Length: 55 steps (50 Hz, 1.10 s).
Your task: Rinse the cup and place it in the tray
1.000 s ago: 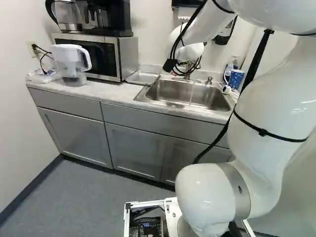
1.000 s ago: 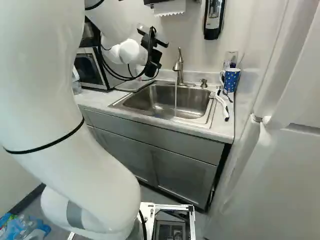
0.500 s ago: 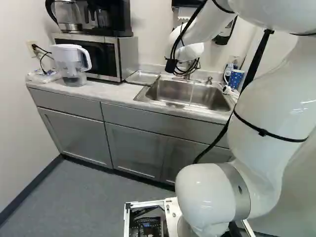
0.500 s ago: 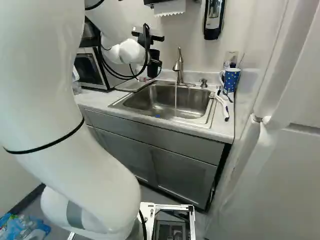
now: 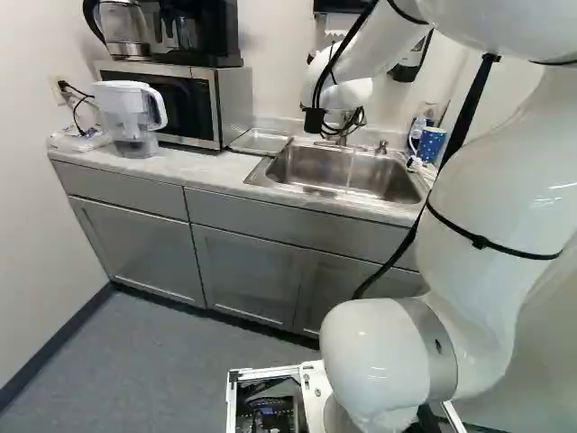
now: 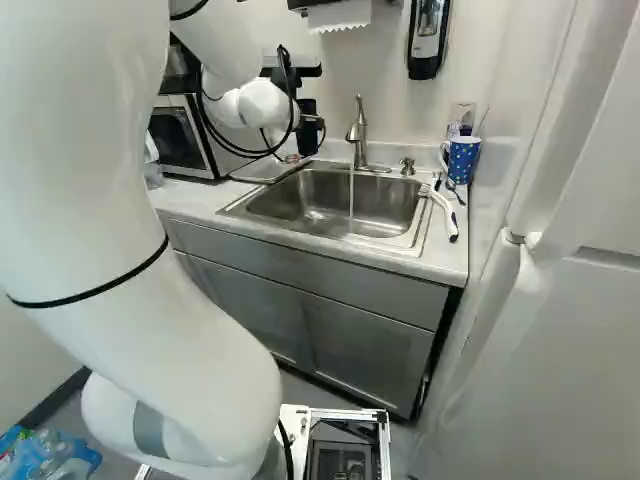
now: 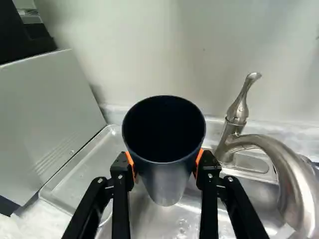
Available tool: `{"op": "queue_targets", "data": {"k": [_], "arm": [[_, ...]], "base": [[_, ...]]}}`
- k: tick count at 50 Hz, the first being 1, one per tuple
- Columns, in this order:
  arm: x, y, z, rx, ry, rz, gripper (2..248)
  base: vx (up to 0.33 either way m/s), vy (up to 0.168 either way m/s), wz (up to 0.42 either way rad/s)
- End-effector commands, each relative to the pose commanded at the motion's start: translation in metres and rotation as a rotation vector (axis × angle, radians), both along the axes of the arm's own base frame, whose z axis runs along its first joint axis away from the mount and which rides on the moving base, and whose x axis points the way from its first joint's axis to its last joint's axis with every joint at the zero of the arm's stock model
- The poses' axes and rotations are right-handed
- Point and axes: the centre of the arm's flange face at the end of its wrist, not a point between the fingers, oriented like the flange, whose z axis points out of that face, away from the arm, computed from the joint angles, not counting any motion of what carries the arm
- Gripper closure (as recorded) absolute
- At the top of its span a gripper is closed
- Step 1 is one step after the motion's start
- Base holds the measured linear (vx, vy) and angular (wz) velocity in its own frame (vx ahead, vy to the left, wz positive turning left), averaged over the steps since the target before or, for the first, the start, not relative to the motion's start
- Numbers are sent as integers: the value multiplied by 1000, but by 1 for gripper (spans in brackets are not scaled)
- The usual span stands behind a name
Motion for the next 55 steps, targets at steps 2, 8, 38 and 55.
{"op": "queue_targets", "data": {"k": [2, 8, 38, 55], "arm": [[0, 0, 0, 0, 0, 0, 125], [1, 1, 0, 0, 0, 2, 125], [27, 44, -1, 0, -3, 79, 125], [44, 71, -1, 0, -6, 124, 125]], "base": [[0, 0, 0], [0, 0, 0], [0, 0, 0], [0, 0, 0]]}}
